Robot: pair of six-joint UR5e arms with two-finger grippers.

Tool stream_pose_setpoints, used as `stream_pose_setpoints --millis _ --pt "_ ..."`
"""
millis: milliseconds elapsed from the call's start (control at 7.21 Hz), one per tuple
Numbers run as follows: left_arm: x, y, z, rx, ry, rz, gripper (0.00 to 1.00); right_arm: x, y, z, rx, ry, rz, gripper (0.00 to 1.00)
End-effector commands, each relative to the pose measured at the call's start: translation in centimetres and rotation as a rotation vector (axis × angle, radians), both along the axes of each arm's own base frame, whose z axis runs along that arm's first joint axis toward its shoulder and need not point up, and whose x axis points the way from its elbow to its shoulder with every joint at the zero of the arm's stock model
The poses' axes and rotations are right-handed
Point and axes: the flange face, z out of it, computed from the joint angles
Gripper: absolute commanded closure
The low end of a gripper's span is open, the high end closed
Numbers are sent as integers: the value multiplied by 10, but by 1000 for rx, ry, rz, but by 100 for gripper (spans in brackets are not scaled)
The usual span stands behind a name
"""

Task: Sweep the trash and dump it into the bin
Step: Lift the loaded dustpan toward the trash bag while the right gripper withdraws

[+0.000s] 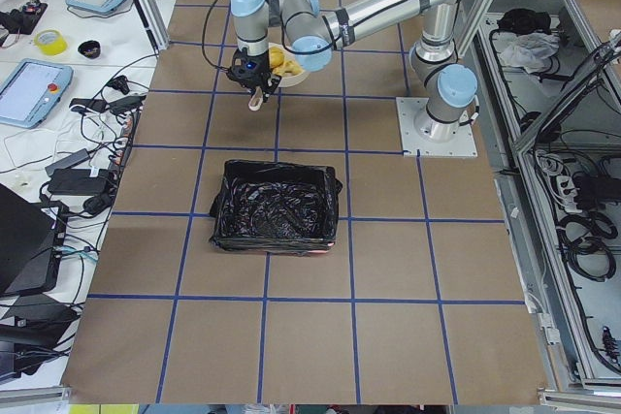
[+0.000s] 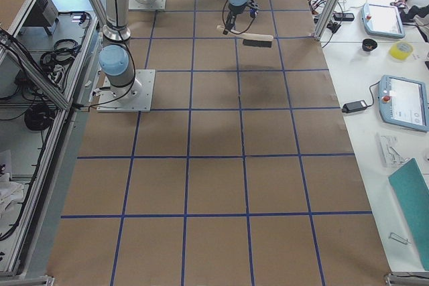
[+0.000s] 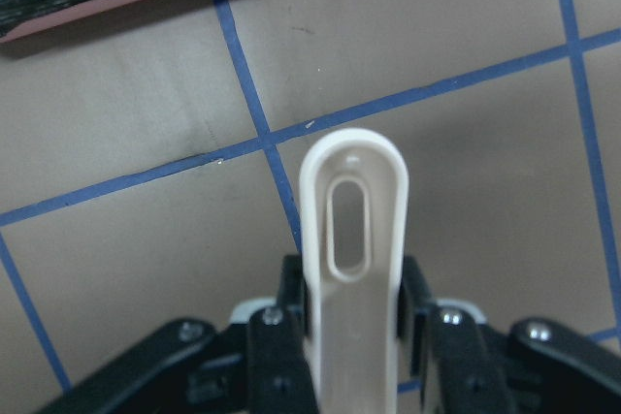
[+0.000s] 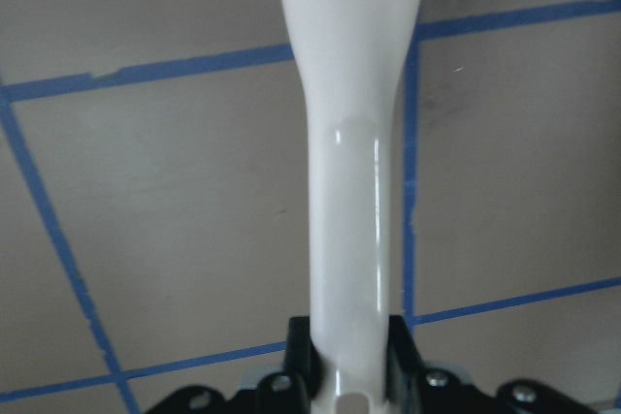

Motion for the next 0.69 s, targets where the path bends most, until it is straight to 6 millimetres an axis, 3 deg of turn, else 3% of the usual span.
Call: stream_pose_setpoints --millis 0,139,278,416,555 --pt "91 -7 52 -51 -37 -9 100 -127 -27 -8 24 -21 -24 100" --pt "123 -11 67 -64 -56 -35 100 -178 -30 -19 15 -56 14 100" --pt "162 -7 69 -62 -69 -67 100 -215 -28 -35 -7 -80 43 100" --pt "206 -2 69 -62 -83 -89 100 -234 -26 -57 -34 -97 105 100" --pt "233 -10 71 -74 -100 -134 100 -260 -22 -80 -66 -105 139 100"
